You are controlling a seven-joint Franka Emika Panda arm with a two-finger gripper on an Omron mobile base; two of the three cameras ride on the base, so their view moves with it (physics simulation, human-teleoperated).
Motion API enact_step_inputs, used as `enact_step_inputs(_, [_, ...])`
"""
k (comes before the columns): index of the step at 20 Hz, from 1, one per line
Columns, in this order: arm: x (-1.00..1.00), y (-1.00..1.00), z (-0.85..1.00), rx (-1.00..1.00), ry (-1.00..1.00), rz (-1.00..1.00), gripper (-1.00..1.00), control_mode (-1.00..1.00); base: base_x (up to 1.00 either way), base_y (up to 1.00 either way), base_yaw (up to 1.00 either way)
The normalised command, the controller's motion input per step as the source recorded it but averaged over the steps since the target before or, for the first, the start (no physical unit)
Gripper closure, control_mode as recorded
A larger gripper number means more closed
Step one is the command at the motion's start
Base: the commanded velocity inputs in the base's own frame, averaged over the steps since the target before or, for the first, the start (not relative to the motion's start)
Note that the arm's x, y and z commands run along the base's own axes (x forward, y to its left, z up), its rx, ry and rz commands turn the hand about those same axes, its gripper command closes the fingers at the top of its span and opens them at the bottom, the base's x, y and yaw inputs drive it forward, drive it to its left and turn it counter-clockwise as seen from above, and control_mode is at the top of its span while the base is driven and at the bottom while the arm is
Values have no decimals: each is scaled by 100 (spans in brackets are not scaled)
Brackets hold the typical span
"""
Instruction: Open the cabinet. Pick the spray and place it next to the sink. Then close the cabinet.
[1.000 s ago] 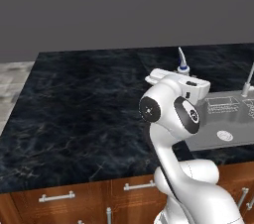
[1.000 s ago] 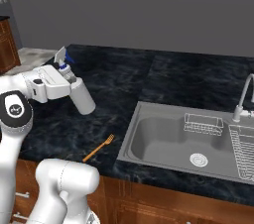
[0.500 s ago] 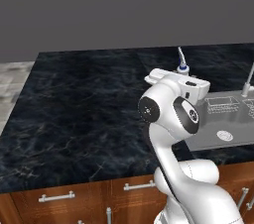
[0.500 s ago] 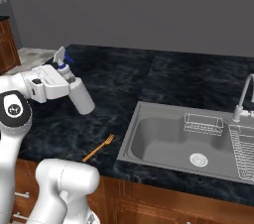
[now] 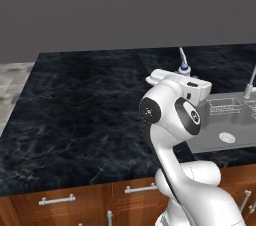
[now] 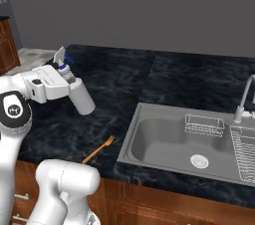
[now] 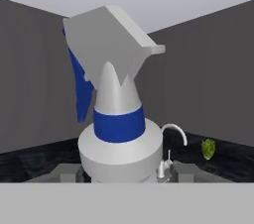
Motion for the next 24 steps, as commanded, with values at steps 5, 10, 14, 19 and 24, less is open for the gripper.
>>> enact_step_inputs(5, [66, -11, -3, 20, 16, 0, 100, -100, 0, 0, 0])
enact_step_inputs(10, [71, -15, -16, 14, 12, 0, 100, -100, 0, 0, 0])
enact_step_inputs(14, [50, -7, -46, 0, 0, 0, 100, -100, 0, 0, 0])
enact_step_inputs(19, [45, -13, -59, -1, 0, 0, 100, -100, 0, 0, 0])
enact_step_inputs(24, [30, -34, -63, 3, 2, 0, 100, -100, 0, 0, 0])
